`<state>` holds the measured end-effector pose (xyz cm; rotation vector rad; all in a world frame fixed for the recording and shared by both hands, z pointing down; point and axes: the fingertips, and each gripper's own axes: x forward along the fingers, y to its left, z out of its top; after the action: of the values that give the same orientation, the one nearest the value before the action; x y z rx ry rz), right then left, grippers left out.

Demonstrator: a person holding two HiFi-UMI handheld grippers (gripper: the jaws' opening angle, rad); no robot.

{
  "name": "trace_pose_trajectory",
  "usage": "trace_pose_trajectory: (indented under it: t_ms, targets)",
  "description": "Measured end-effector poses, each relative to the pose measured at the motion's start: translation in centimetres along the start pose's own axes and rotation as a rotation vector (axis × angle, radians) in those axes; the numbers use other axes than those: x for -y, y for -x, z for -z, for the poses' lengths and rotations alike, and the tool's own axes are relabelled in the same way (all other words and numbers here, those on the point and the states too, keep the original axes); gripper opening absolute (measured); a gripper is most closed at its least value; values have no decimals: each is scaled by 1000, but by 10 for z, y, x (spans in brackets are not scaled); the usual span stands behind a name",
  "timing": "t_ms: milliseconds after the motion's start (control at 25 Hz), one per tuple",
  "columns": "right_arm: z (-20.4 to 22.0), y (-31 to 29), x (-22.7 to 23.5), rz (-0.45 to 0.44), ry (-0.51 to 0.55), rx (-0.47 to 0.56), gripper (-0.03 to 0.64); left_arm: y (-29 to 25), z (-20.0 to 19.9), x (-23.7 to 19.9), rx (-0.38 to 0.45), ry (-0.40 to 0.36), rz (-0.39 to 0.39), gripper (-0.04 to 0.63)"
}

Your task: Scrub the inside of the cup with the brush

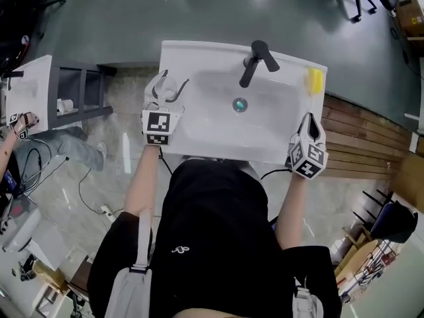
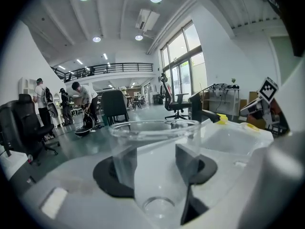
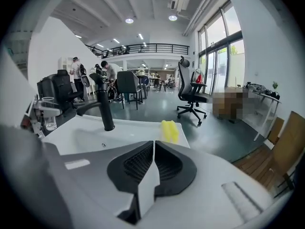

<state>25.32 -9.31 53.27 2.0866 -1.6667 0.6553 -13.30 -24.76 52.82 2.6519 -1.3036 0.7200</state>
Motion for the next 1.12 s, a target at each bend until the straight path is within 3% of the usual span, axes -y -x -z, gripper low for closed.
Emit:
trace_pose_trajectory:
  t_ms: [600,1120]
  targets:
    - [-10,-7,-45,-5,41,-25,-5,-43,2,-34,70,43,67,273]
    - [-3,2,-56,9,59,-60,-5,-85,-10,-44,140,65,94,273]
